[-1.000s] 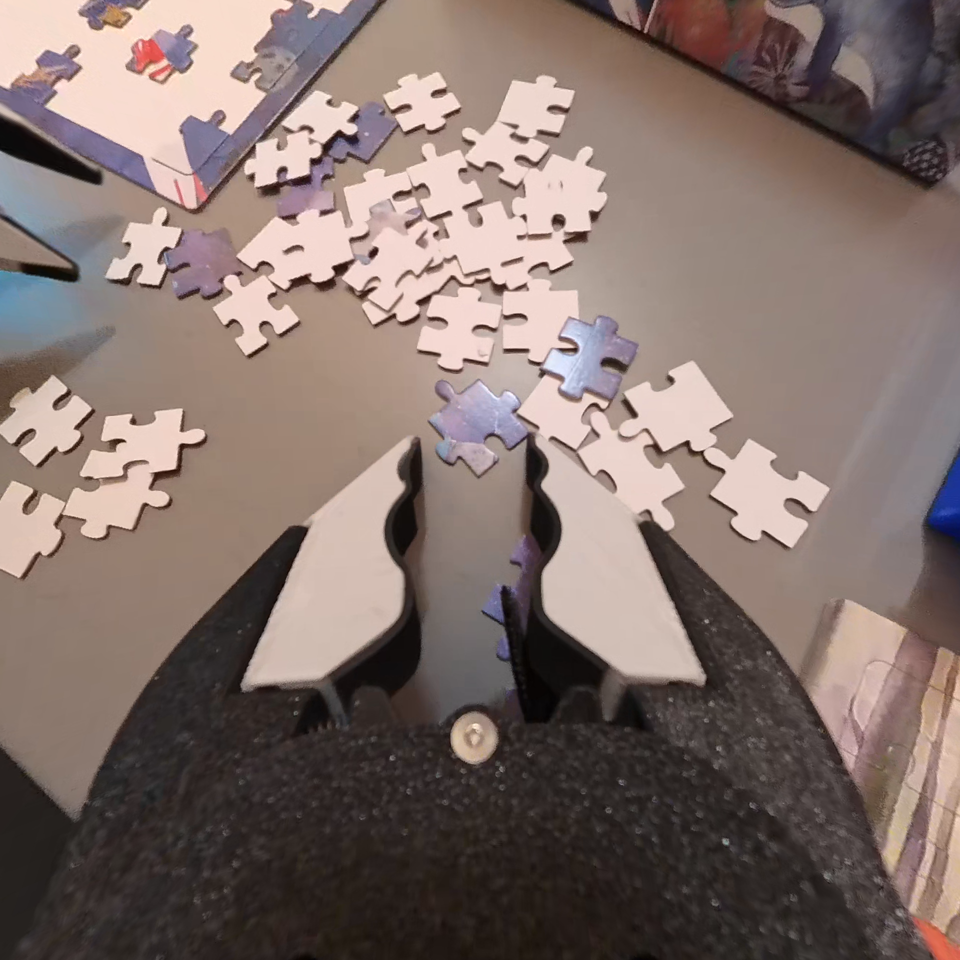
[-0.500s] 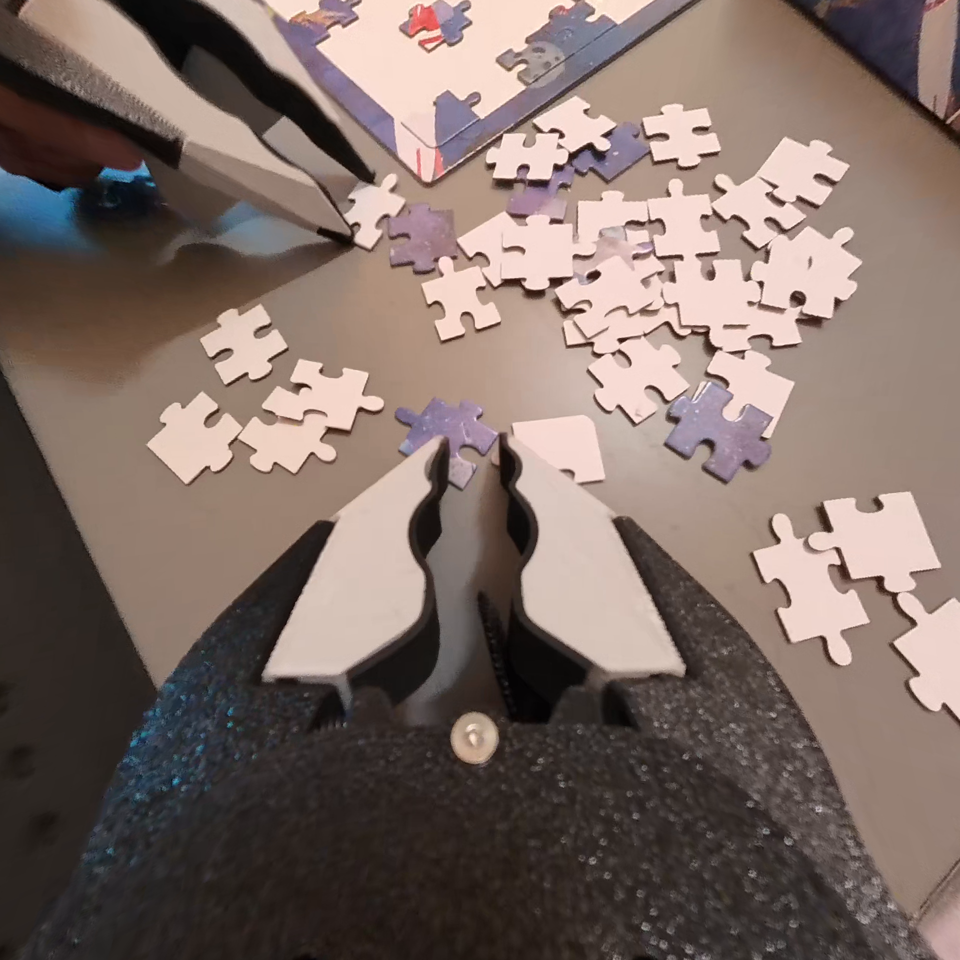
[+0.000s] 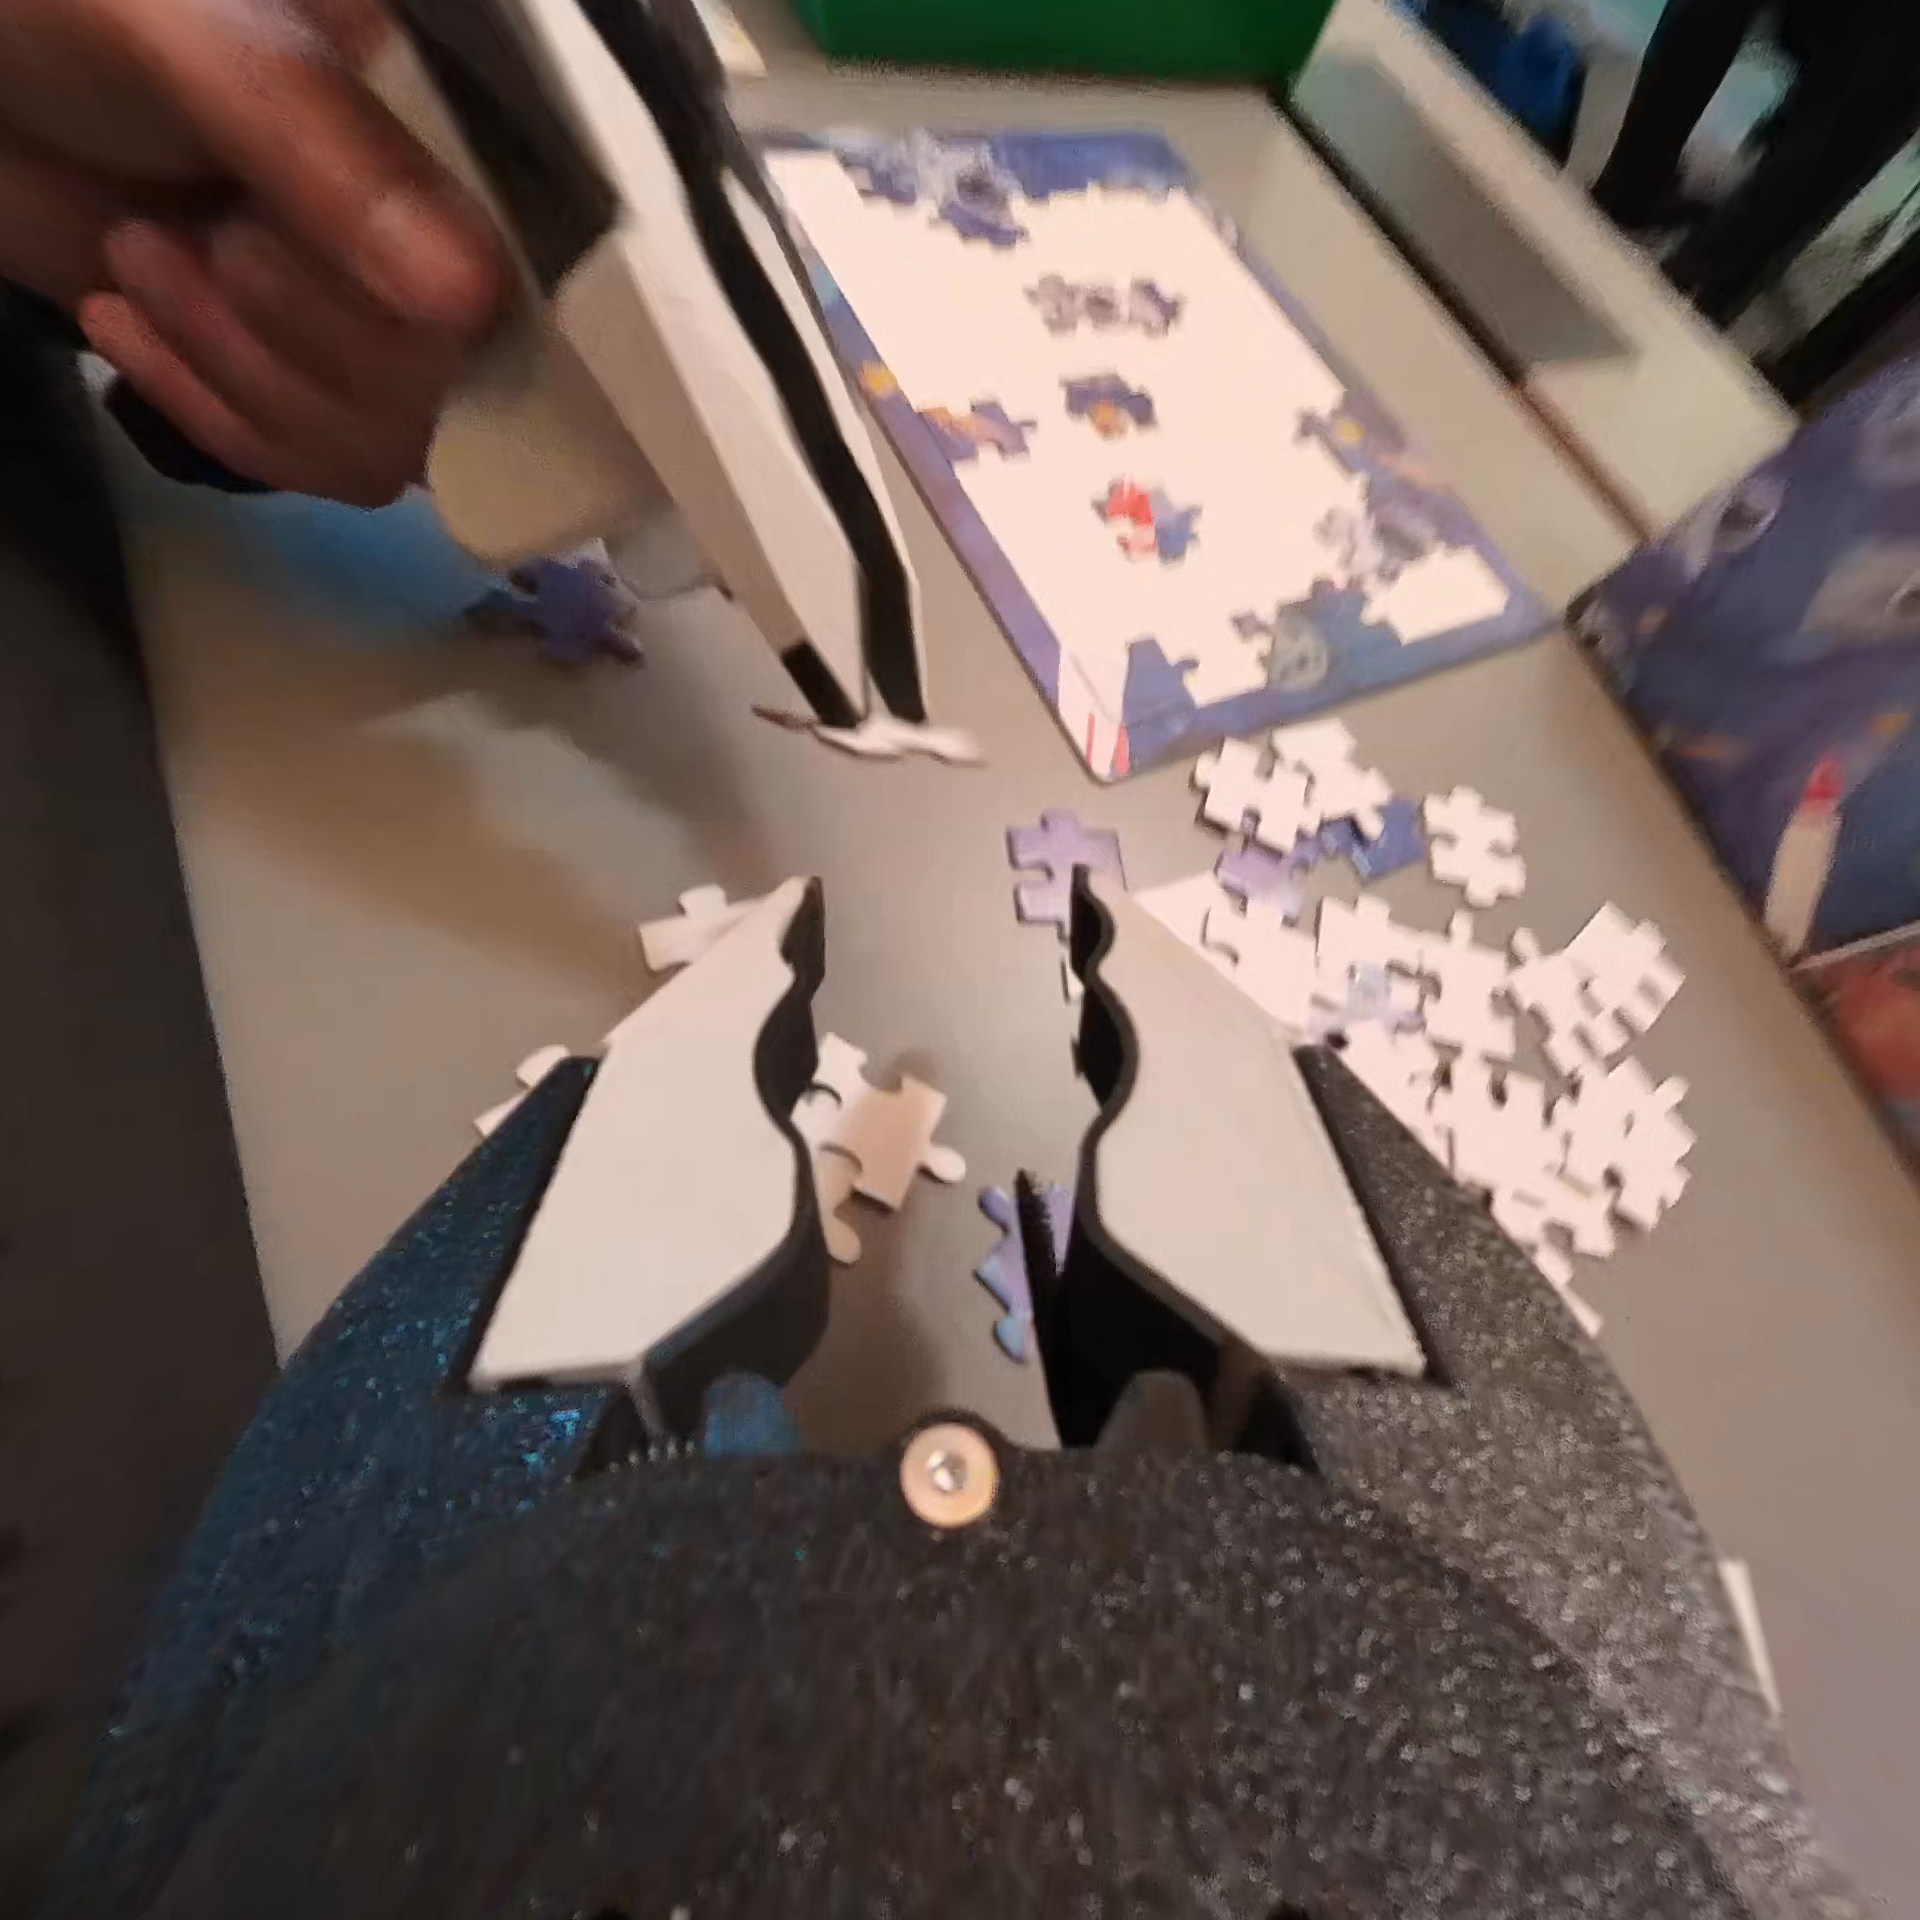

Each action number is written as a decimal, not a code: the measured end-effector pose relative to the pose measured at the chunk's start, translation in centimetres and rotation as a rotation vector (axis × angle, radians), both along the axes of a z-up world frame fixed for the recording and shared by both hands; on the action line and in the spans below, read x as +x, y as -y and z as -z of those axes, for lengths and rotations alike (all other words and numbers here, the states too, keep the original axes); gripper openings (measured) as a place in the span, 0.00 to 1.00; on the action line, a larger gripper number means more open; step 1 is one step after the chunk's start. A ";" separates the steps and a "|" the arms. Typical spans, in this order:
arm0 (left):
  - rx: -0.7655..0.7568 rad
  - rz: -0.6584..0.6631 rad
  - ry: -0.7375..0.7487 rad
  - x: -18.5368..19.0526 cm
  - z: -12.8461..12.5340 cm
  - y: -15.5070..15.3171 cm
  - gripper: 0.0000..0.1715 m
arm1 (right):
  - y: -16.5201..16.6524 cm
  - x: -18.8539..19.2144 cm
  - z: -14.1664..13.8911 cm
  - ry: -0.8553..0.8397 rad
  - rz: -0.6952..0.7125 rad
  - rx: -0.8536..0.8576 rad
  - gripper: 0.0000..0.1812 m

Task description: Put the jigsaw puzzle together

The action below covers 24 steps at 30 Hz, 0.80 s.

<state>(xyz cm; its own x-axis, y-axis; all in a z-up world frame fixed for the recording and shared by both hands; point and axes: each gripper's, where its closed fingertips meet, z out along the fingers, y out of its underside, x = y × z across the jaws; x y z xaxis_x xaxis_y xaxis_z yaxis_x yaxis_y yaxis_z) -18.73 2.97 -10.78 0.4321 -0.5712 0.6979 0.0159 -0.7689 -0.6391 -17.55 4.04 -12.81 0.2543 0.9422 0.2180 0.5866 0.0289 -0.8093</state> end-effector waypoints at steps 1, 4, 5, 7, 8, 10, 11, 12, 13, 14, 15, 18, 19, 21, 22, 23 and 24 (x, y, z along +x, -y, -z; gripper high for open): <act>-0.027 0.017 0.042 0.2 -0.3 0.4 0.13 | 0.7 -0.5 -0.6 -0.017 -0.030 0.042 0.25; -0.113 0.122 0.141 1.2 -0.9 2.3 0.13 | 2.4 -1.3 -1.3 -0.041 -0.099 0.106 0.10; -0.141 0.146 0.166 1.4 -1.0 2.7 0.14 | 2.9 -1.3 -1.7 -0.057 -0.128 0.113 0.02; -0.150 0.112 0.192 0.9 -1.2 2.1 0.18 | 2.7 -1.0 -2.8 -0.116 -0.112 0.111 0.00; -0.136 0.079 0.209 0.4 -1.6 1.5 0.25 | 2.4 -0.7 -3.3 -0.158 -0.092 0.076 0.00; -0.084 0.002 0.254 -0.9 -2.8 0.2 0.31 | 1.0 0.2 -3.1 -0.207 -0.009 -0.095 0.00; -0.053 -0.028 0.253 -1.4 -3.1 -0.2 0.31 | 0.5 0.6 -2.9 -0.240 0.019 -0.212 0.00; -0.026 -0.047 0.239 -1.8 -3.2 -0.5 0.31 | 0.5 0.8 -3.0 -0.291 0.016 -0.331 0.00; -0.005 -0.053 0.220 -1.9 -3.1 -0.5 0.31 | 0.5 1.1 -3.4 -0.338 0.014 -0.405 0.00; 0.011 -0.045 0.196 -1.8 -2.9 -0.4 0.31 | 0.1 1.5 -3.6 -0.356 0.028 -0.408 0.00; 0.028 -0.028 0.158 -1.6 -2.6 0.0 0.30 | 0.0 1.8 -3.5 -0.342 0.037 -0.373 0.00; 0.114 0.057 -0.037 -1.3 -0.7 1.8 0.28 | 2.9 1.4 -2.0 -0.246 -0.099 -0.373 0.03; 0.154 0.113 -0.116 -1.3 0.1 2.9 0.28 | 4.1 1.1 -1.1 -0.200 -0.137 -0.407 0.09; 0.225 0.206 -0.267 -1.4 2.2 4.9 0.27 | 4.5 0.9 1.0 -0.091 -0.125 -0.385 0.15; 0.239 0.239 -0.325 -1.5 3.2 5.5 0.27 | 4.7 1.0 1.8 -0.045 -0.129 -0.369 0.17; 0.239 0.259 -0.365 -1.5 4.0 6.0 0.27 | 4.6 1.2 2.4 -0.007 -0.125 -0.354 0.17; 0.234 0.275 -0.388 -1.3 4.6 6.3 0.27 | 4.2 1.4 2.8 0.014 -0.104 -0.338 0.19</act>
<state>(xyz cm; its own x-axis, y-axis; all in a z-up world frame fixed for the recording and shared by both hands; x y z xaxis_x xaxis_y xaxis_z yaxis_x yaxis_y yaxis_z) -20.03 -3.32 -15.35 0.4456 -0.8210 0.3569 -0.4384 -0.5477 -0.7126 -16.16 -0.11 -15.61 0.1523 0.9824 -0.1080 0.6059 -0.1792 -0.7751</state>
